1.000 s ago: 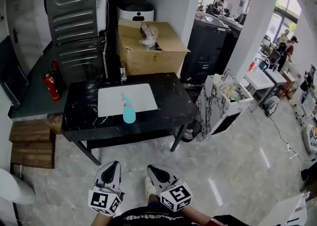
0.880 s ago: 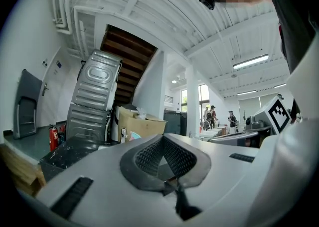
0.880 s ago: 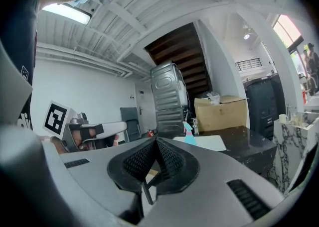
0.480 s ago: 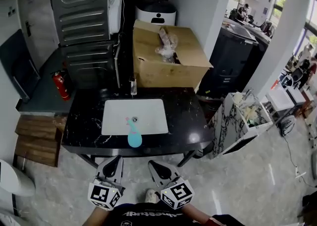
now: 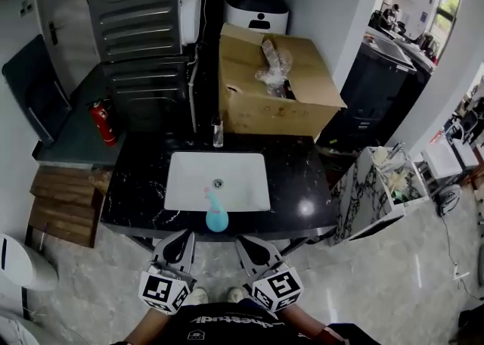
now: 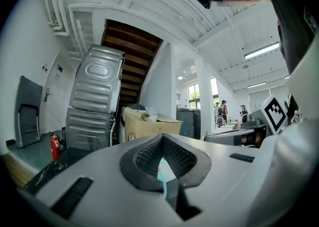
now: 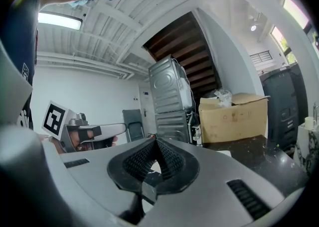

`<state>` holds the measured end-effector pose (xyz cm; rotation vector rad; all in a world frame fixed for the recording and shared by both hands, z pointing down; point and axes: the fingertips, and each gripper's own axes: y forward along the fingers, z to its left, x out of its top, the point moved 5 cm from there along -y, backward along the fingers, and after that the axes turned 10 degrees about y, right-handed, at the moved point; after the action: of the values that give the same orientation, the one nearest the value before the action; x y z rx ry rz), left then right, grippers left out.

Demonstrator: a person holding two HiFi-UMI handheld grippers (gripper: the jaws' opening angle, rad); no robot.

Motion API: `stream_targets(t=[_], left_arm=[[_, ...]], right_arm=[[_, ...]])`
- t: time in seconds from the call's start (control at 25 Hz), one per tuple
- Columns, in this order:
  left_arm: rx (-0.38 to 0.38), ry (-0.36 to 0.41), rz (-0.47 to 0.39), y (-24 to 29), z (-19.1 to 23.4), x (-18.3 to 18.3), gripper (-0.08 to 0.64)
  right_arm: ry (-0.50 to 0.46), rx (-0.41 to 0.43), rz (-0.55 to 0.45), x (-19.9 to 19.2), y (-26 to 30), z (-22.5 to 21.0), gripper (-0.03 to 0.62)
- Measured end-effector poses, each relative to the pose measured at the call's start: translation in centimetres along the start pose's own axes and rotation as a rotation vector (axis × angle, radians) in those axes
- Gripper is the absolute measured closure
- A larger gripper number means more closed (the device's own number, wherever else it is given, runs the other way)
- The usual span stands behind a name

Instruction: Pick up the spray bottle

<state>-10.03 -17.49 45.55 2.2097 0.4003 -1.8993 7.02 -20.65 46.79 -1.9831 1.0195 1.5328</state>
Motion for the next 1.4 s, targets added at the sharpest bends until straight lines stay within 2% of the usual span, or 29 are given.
stream_targets(t=[0.4, 0.64, 0.76, 1.2, 1.4], left_arm=[[-0.015, -0.038, -0.018, 0.3, 3.2, -0.7, 0.545], [-0.028, -0.044, -0.014, -0.2, 3.9, -1.4, 0.545], [-0.018, -0.054, -0.003, -0.5, 4.4, -2.0, 0.545], [-0.002, -0.052, 0.032, -1.1, 5.5, -3.0, 0.545], [0.016, -0.031, 0.03, -1.7, 6.3, -3.0, 0.545]], right_arm=[[-0.035, -0.006, -0.044, 1.4, 2.7, 0.9, 0.552], [-0.06, -0.001, -0.025, 0.9, 4.4, 1.2, 0.549], [-0.07, 0.004, -0.018, 0.8, 5.2, 0.9, 0.493], [-0.071, -0.005, 0.012, -0.2, 9.0, -1.1, 0.389], [-0.079, -0.01, 0.014, -0.7, 10.9, -2.0, 0.373]])
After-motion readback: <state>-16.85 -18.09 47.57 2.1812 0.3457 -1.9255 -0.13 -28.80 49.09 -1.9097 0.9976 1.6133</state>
